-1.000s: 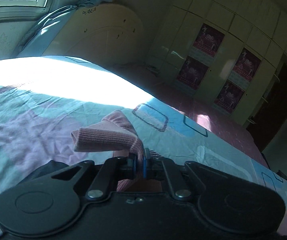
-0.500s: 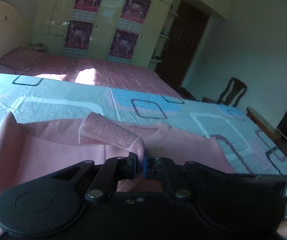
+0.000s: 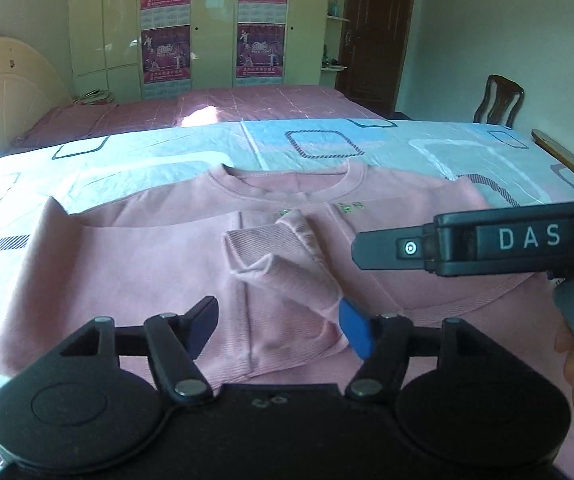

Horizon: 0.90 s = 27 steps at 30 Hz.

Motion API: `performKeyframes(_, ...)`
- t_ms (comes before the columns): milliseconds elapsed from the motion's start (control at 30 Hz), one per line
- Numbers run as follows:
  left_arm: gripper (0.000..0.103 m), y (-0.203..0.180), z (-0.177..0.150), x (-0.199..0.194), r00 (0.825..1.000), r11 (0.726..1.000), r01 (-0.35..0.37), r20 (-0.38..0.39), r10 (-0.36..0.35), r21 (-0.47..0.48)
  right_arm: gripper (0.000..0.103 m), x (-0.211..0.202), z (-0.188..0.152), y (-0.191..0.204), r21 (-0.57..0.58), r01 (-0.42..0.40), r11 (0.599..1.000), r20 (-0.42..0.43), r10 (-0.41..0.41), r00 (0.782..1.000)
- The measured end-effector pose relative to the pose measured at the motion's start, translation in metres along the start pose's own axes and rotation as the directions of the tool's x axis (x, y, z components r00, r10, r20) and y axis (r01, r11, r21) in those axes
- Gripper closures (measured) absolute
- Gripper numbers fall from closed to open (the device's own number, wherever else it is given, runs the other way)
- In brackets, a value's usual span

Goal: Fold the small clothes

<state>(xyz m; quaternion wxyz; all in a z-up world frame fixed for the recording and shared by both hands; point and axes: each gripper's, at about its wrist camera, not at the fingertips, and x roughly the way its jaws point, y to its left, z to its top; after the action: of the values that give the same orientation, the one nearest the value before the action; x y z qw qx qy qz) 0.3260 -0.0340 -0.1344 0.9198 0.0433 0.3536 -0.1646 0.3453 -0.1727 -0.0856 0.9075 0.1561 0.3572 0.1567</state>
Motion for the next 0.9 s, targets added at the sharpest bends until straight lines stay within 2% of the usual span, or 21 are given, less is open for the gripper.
performKeyframes(133, 0.037, 0.03, -0.012, -0.021, 0.994, 0.993, -0.108, -0.002, 0.108, -0.039, 0.022, 0.02, -0.004, 0.033, -0.141, 0.008, 0.99, -0.011, -0.01, 1.0)
performKeyframes(300, 0.037, 0.072, -0.029, -0.033, 0.967, 0.965, -0.252, -0.041, 0.25, -0.075, 0.023, 0.055, -0.015, 0.062, -0.296, 0.078, 0.952, -0.031, -0.092, 0.995)
performKeyframes(333, 0.037, 0.077, -0.034, -0.033, 0.961, 0.958, -0.277, -0.051, 0.273, -0.078, 0.028, 0.06, -0.018, 0.064, -0.32, 0.093, 0.943, -0.031, -0.108, 0.994)
performKeyframes(367, 0.037, 0.084, -0.038, -0.034, 0.954, 0.95, -0.298, -0.062, 0.294, -0.087, 0.055, 0.064, -0.019, 0.064, -0.329, 0.098, 0.939, -0.038, -0.117, 0.992)
performKeyframes(400, 0.038, 0.087, -0.041, -0.032, 0.949, 0.945, -0.312, -0.073, 0.306, -0.096, 0.075, 0.069, -0.019, 0.061, -0.317, 0.101, 0.943, -0.055, -0.124, 0.991)
performKeyframes(533, 0.04, 0.098, -0.048, -0.023, 0.936, 0.931, -0.35, -0.076, 0.343, -0.1, 0.08, 0.061, -0.012, 0.048, -0.259, 0.108, 0.96, -0.03, -0.12, 0.992)
performKeyframes(600, 0.042, 0.098, -0.044, -0.016, 0.931, 0.928, -0.363, -0.062, 0.359, -0.081, 0.097, 0.05, -0.004, 0.04, -0.227, 0.118, 0.967, 0.001, -0.121, 0.993)
performKeyframes(767, 0.052, 0.104, -0.033, -0.002, 0.93, 0.925, -0.368, -0.043, 0.366, -0.096, 0.097, 0.022, 0.014, 0.007, -0.098, 0.156, 0.983, 0.065, -0.15, 0.987)
performKeyframes(867, 0.064, 0.11, -0.032, -0.002, 0.929, 0.922, -0.37, -0.029, 0.369, -0.113, 0.097, 0.005, 0.018, -0.012, -0.045, 0.184, 0.982, 0.084, -0.18, 0.98)
performKeyframes(900, 0.074, 0.112, -0.031, -0.002, 0.927, 0.919, -0.374, -0.023, 0.374, -0.122, 0.097, 0.0, 0.018, -0.02, -0.026, 0.206, 0.978, 0.089, -0.203, 0.975)
